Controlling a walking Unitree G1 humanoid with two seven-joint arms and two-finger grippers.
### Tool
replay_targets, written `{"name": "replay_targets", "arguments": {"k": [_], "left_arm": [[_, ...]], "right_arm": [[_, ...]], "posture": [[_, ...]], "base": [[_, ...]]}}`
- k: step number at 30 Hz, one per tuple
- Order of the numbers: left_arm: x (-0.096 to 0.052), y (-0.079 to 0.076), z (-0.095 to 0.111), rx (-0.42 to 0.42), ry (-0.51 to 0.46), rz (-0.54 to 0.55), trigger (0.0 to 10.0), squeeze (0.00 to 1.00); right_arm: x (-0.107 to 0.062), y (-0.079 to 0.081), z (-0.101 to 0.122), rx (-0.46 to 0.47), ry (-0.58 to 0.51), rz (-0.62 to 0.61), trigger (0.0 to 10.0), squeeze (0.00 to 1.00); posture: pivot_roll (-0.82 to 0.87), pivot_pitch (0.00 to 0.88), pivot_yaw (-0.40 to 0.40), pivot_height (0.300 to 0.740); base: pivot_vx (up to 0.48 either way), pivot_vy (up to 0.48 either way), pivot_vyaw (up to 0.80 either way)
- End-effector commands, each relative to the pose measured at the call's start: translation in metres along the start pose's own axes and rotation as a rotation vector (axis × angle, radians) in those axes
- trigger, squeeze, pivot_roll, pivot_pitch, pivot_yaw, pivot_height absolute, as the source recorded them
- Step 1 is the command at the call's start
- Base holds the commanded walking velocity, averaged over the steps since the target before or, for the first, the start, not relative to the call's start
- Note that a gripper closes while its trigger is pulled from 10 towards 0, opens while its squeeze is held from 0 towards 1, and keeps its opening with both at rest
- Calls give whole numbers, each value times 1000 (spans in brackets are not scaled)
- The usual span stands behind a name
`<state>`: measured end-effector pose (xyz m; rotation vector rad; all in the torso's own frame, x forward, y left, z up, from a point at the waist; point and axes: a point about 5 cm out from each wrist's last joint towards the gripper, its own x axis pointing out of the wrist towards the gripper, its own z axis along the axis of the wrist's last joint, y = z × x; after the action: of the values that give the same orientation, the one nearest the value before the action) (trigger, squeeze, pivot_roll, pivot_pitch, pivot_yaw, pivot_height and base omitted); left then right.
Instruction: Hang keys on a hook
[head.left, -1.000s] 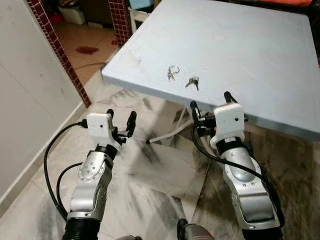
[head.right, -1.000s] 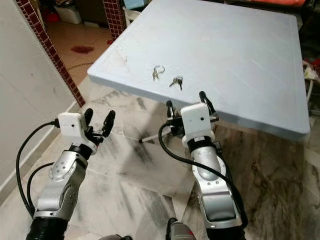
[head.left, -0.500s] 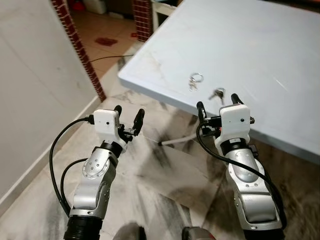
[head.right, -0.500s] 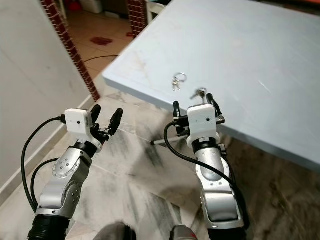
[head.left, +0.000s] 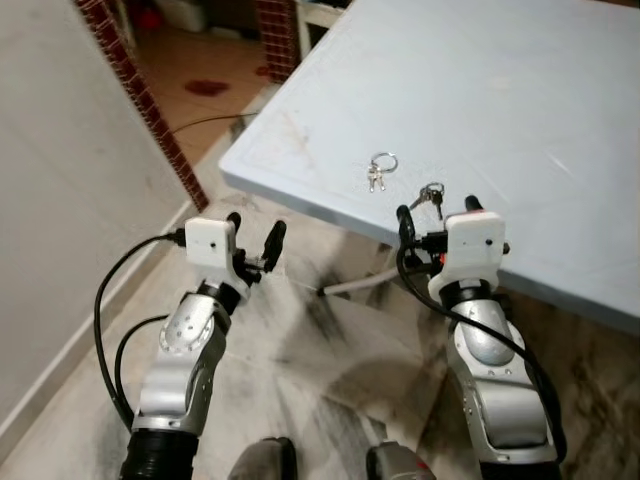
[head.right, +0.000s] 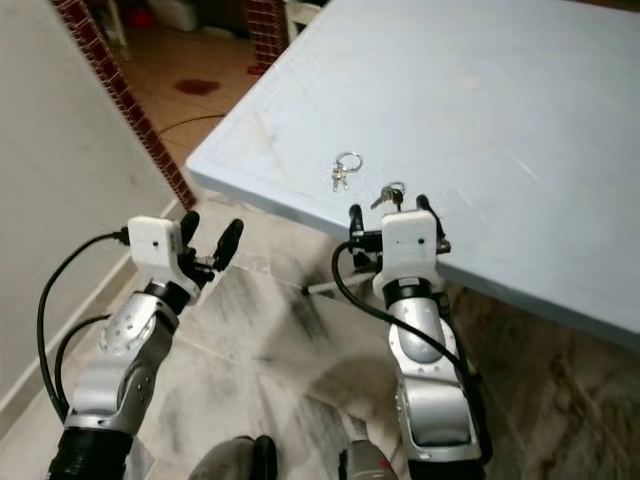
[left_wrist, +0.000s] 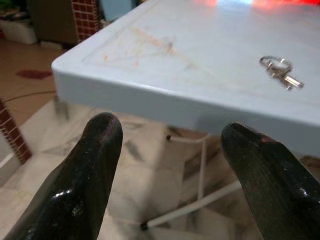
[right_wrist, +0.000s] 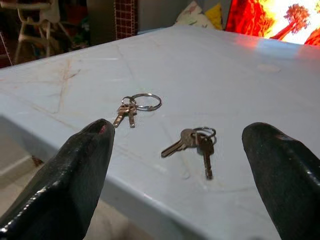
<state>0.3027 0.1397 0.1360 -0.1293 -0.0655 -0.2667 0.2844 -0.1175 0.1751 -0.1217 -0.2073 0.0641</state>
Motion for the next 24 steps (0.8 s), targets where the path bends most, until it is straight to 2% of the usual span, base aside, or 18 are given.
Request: {"name": "replay_targets", "arguments": {"k": [1,3,12,24], "left_arm": [[-1,-1,0,3,6,-6,10000,0],[0,-1,0,-15,3,-9,10000,0],[0,0,1,4,16,-12,10000,0],[-1,3,3,16,22,-12,10000,0]], "right_arm": [[-2,-2,-5,-3,25,-8,10000,0],[-3,-2,-5,-8,21,-9,10000,0],[1,3,-3,23,20,-5,10000,0],[10,-3,1,23,1,-36,10000,0]], "posture": [[-60,231,104,740],[-59,231,106,740],[-50,233,120,740],[-37,239,133,740]], "base": [[0,0,-800],[0,0,-297],[0,0,0],[0,0,0]]}}
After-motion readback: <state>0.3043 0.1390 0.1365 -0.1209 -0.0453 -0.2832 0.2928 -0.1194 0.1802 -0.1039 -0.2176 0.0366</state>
